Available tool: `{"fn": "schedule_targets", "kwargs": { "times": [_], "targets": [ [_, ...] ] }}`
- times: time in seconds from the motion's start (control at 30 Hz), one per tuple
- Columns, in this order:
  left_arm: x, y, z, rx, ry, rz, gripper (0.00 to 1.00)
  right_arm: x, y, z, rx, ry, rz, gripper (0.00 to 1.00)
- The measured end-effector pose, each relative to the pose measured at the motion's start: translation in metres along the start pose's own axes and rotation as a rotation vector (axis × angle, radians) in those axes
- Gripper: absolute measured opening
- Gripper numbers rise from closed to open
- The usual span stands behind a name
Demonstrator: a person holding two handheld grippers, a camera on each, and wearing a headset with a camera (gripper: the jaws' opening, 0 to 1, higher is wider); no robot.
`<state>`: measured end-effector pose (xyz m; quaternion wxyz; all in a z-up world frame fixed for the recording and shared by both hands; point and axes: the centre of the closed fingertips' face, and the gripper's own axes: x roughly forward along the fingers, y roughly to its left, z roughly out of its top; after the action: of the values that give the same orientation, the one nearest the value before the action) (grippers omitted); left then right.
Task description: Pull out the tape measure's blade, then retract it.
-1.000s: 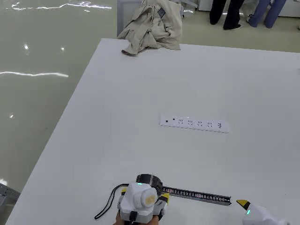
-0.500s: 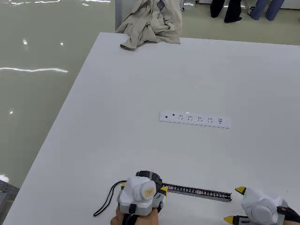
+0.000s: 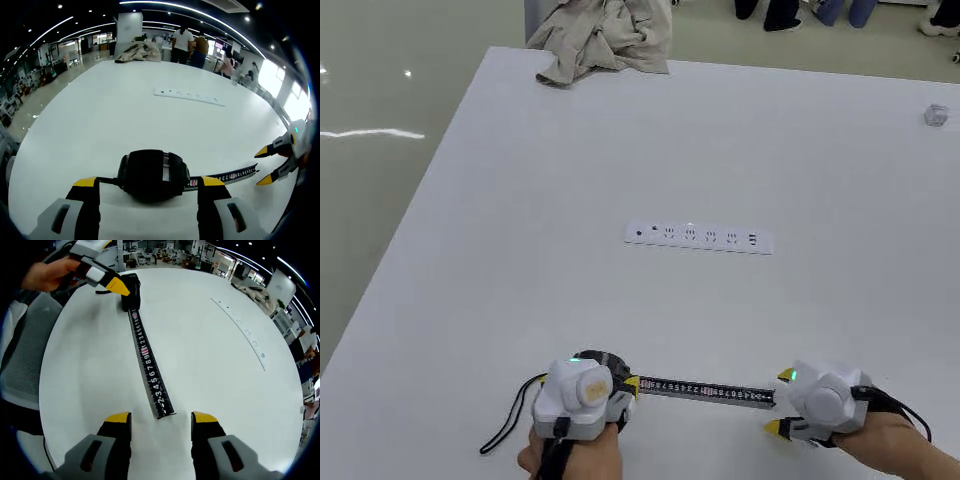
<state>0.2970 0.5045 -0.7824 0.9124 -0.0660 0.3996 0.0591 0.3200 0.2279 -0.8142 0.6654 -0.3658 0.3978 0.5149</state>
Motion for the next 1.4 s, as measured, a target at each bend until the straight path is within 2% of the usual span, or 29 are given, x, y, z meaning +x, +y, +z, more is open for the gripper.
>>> {"fn": "schedule_targets", "kwargs": {
  "times": [0.17, 0.5, 0.73, 0.83, 1.1, 1.4],
  "targets": [
    [0.003, 0.001, 0.001, -0.005, -0.001, -0.001, 0.77, 0.004, -0.005, 0.000, -0.012, 0.008, 0.017, 0.46],
    [0.005, 0.002, 0.002, -0.010, 0.001, 0.000, 0.75, 0.014, -0.001, -0.004, -0.053, 0.044, 0.093, 0.41],
    [0.008, 0.001, 0.001, -0.016, 0.000, -0.002, 0.74, 0.015, -0.005, -0.003, -0.072, 0.043, 0.121, 0.30],
    [0.008, 0.000, 0.001, -0.022, 0.001, -0.003, 0.73, 0.014, -0.004, -0.003, -0.081, 0.054, 0.140, 0.30],
    [0.010, 0.001, -0.001, -0.031, 0.008, 0.002, 0.69, 0.015, -0.004, -0.002, -0.120, 0.056, 0.136, 0.23],
    [0.013, -0.002, -0.002, -0.040, 0.006, -0.010, 0.66, 0.015, -0.002, -0.001, -0.119, 0.049, 0.138, 0.18]
  ]
}}
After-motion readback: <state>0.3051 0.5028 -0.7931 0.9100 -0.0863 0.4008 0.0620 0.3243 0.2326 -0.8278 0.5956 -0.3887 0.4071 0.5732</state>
